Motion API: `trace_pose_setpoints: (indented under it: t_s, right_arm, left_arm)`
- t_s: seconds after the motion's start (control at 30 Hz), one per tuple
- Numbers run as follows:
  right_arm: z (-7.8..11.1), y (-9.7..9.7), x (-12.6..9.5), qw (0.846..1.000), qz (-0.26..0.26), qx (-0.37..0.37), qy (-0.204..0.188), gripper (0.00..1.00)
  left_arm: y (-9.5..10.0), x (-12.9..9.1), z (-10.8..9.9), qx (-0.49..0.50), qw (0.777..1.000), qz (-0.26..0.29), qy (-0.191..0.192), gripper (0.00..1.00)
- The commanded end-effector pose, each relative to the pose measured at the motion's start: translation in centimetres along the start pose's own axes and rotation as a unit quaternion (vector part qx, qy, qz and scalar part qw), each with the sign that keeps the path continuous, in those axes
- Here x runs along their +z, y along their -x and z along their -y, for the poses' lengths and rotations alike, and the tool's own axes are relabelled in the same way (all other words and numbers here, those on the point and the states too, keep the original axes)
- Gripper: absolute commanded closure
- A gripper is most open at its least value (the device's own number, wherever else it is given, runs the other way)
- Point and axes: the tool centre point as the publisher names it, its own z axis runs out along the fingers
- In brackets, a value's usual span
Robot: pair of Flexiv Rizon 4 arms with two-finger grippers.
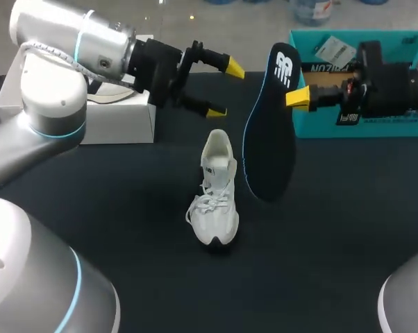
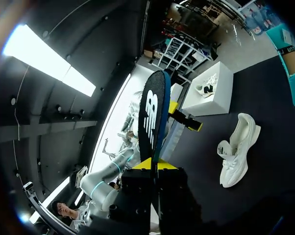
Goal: Take the shoe out of the shoebox, open the shoe tongue, remove and reinsert the insole, then place the shoe into the shoebox
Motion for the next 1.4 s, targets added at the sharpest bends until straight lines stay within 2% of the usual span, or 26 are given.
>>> trace_pose_setpoints:
  t_s: [0.03, 0.27, 0.3, 0.37, 0.43, 0.5, 0.57, 0.9, 1.0, 1.17, 1.4]
  right_arm:
    - [-0.4, 0.1, 0.4, 1.000, 0.000, 0.000, -0.003, 1.00]
    - [-0.4, 0.1, 0.4, 1.000, 0.000, 0.000, -0.003, 1.00]
    - [-0.4, 0.9, 0.3, 1.000, -0.001, 0.015, 0.003, 1.00]
    - [-1.1, 2.2, 0.0, 0.999, 0.009, 0.048, 0.013, 1.00]
    - [-1.9, 3.3, -0.5, 0.997, 0.031, 0.069, 0.000, 1.00]
    - [-3.0, 3.9, -0.8, 0.996, 0.032, 0.083, -0.001, 1.00]
    - [-3.9, 4.5, -1.1, 0.994, 0.054, 0.095, -0.021, 1.00]
    - [-8.3, 6.2, -0.5, 0.986, 0.043, 0.156, -0.038, 1.00]
    - [-9.4, 6.6, 0.1, 0.983, 0.038, 0.173, -0.052, 1.00]
    - [-10.4, 7.1, 0.7, 0.977, 0.038, 0.192, -0.081, 1.00]
    - [-10.9, 6.9, 1.4, 0.975, 0.038, 0.198, -0.096, 1.00]
  left_arm:
    - [0.2, 0.3, 0.6, 0.001, 1.000, 0.029, 0.008, 0.00]
    - [1.2, 0.1, 0.8, 0.019, 0.998, 0.064, 0.016, 0.00]
    - [1.3, 0.1, 0.8, 0.019, 0.998, 0.065, 0.015, 0.00]
    - [1.3, 0.1, 0.5, 0.021, 0.997, 0.066, 0.015, 0.00]
    - [1.3, 0.0, 0.4, 0.022, 0.997, 0.070, 0.014, 0.00]
    - [1.5, -0.1, 0.5, 0.022, 0.997, 0.074, 0.012, 0.00]
    - [1.8, 0.0, 0.8, 0.029, 0.996, 0.078, 0.011, 0.00]
    - [2.3, 1.0, 2.2, 0.064, 0.993, 0.098, 0.019, 0.00]
    - [2.4, 1.4, 2.5, 0.081, 0.991, 0.109, 0.002, 0.00]
    - [3.0, 1.6, 2.8, 0.094, 0.988, 0.125, -0.002, 0.00]
    - [3.6, 1.8, 2.7, 0.108, 0.984, 0.142, -0.006, 0.01]
